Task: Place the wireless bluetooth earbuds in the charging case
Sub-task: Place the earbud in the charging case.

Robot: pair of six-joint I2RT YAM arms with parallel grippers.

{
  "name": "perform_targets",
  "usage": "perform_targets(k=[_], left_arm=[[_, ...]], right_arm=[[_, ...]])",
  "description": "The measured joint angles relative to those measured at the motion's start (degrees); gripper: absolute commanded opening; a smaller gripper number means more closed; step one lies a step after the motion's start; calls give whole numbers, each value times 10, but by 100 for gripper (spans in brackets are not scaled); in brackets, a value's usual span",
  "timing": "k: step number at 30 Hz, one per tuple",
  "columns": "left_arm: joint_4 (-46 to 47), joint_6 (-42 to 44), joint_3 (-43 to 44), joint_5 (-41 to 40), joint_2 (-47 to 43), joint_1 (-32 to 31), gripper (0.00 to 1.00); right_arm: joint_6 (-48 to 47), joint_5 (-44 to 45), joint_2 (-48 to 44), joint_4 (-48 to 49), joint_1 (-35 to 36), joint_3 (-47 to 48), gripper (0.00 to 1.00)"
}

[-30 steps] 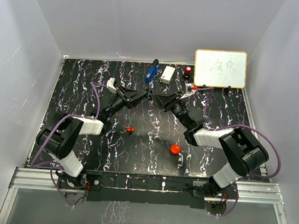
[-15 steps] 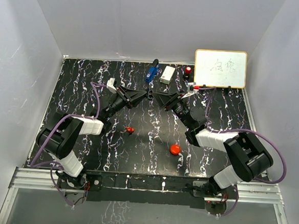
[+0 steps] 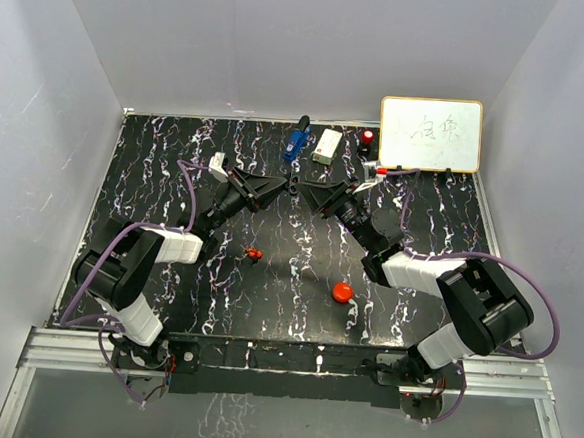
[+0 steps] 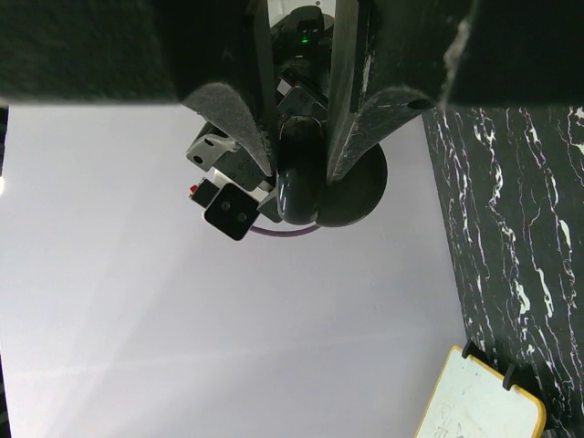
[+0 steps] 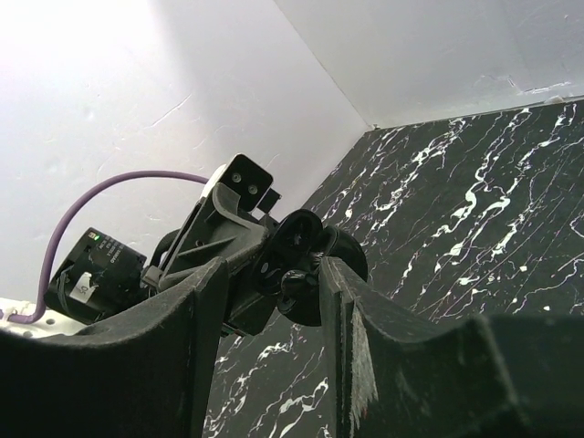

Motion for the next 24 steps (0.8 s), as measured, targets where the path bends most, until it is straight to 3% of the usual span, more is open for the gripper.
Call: perform_targets(k=[24], left_arm=[[2, 0, 14, -2, 26, 0, 0]], right_arm=[[2, -9, 0, -2, 0, 0, 41]])
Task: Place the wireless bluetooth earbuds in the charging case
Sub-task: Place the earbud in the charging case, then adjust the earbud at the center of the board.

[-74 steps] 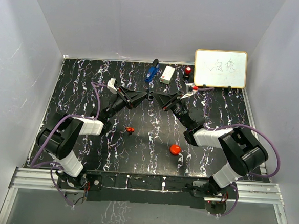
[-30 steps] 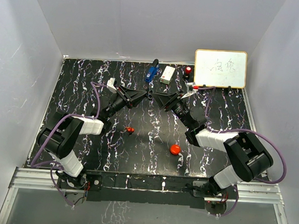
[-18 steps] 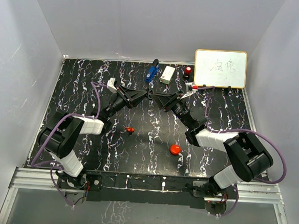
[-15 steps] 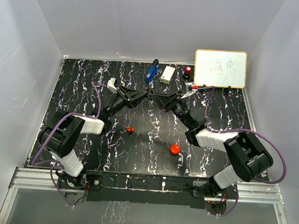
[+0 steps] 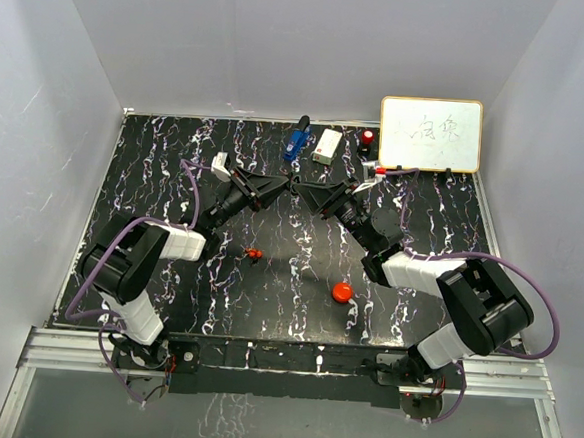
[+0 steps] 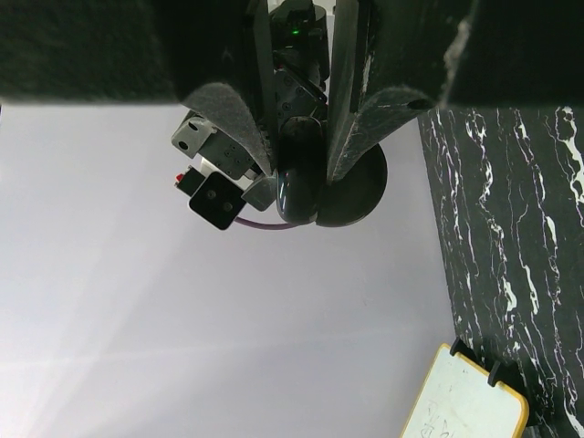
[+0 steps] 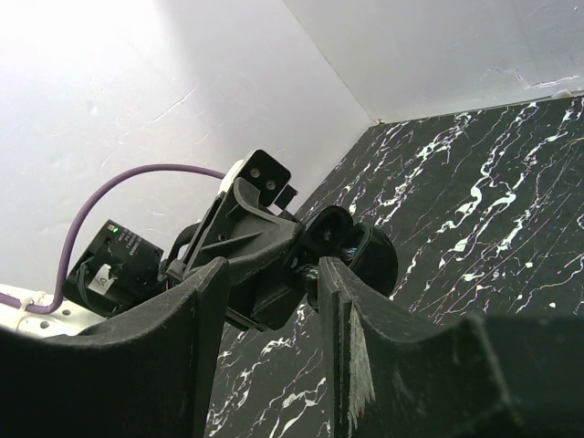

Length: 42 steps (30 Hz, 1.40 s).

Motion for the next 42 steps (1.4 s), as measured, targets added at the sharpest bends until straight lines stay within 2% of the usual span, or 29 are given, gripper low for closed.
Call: perform_targets(k=[10, 14, 18, 22, 31, 36, 42], left_arm=[[0, 0, 0, 0, 2, 1, 0], [1, -2, -8, 6, 1, 22, 0], [-15, -5, -48, 15, -18, 87, 0], [-74, 0, -76, 25, -67, 142, 0], [-240, 50, -77, 78, -165, 170, 0], [-285, 67, -83, 97, -192, 195, 0], [-308, 83, -90, 107, -219, 218, 0]], right_arm=[[5, 1, 0, -2, 0, 0, 42], [-7, 9, -15, -44, 0, 0, 42], [-31, 11, -24, -120, 0, 12, 43], [-65, 14, -12, -245, 9, 68, 44], [-167, 55, 97, -515, 118, 254, 45], [-190, 87, 119, -630, 170, 264, 45], [-193, 143, 119, -684, 223, 251, 45]])
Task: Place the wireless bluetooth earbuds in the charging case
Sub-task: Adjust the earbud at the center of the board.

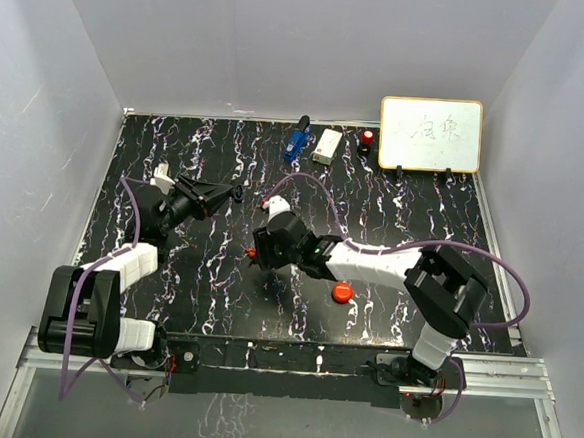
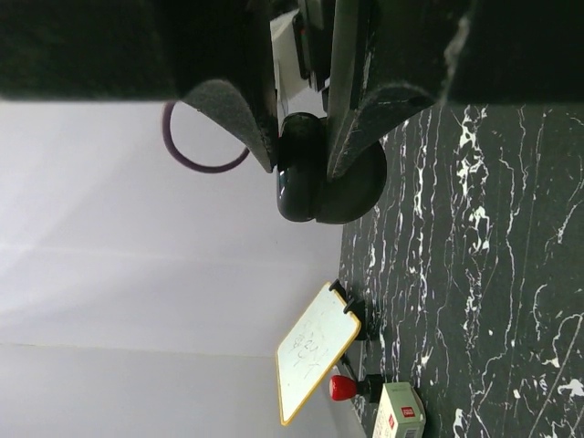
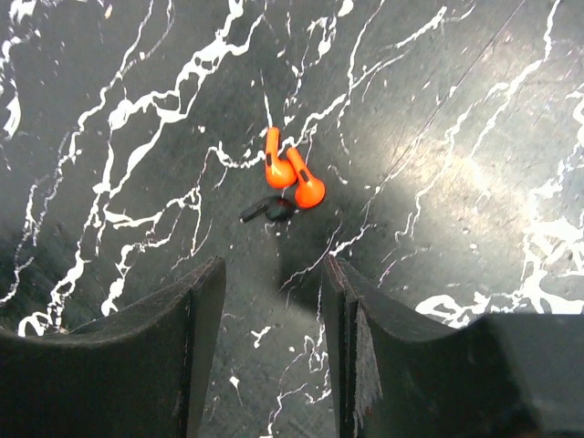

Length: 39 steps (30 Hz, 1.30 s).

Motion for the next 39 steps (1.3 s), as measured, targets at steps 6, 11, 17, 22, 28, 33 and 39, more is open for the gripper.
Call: perform_targets(k=[6, 11, 17, 22, 28, 33, 39], left_arm=[[-7, 9, -1, 5, -3, 11, 0], [-7, 9, -12, 11, -3, 19, 0], [-3, 7, -19, 17, -3, 25, 0], [7, 5, -19, 19, -3, 28, 0], [11, 1, -19, 23, -3, 29, 0], [10, 1, -19, 25, -3, 31, 0], [11, 1, -20, 26, -3, 32, 0]], right_arm=[[2, 71, 8, -45, 50, 6, 45], [8, 98, 48, -62, 61, 24, 45], [12, 126, 67, -78, 60, 30, 45], [12, 137, 78, -82, 60, 47, 45], [11, 152, 91, -83, 60, 61, 45], [10, 167, 101, -83, 60, 68, 45], [8, 179, 108, -81, 60, 74, 44]])
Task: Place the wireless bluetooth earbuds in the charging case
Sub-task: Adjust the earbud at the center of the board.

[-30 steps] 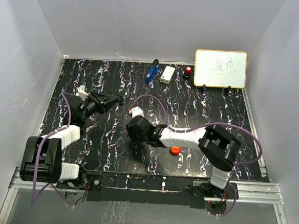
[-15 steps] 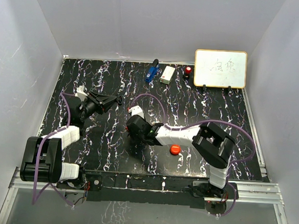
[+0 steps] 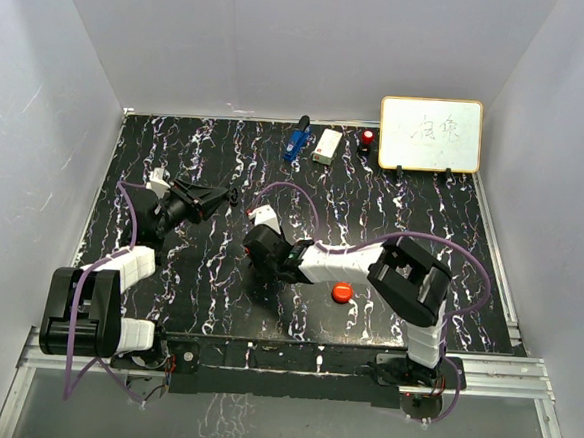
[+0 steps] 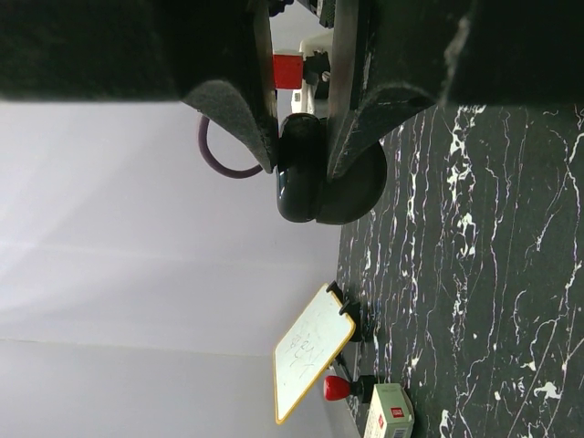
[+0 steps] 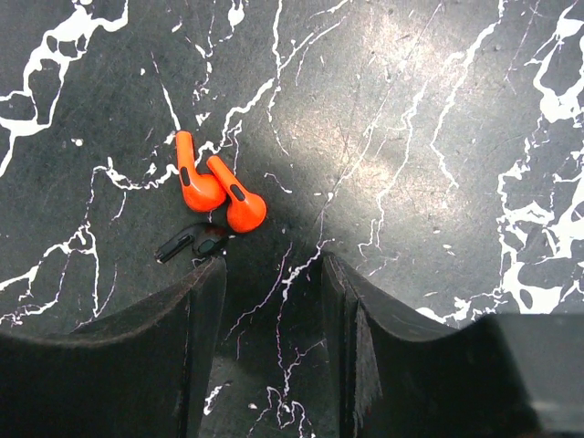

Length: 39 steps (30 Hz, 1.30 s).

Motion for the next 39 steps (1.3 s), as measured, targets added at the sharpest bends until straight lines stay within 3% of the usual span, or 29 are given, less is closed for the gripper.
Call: perform_targets(k=[39], left_arm=[[7, 0, -8, 2, 0, 8, 0]], right_arm=[[-30, -29, 42, 35, -46, 48, 44]])
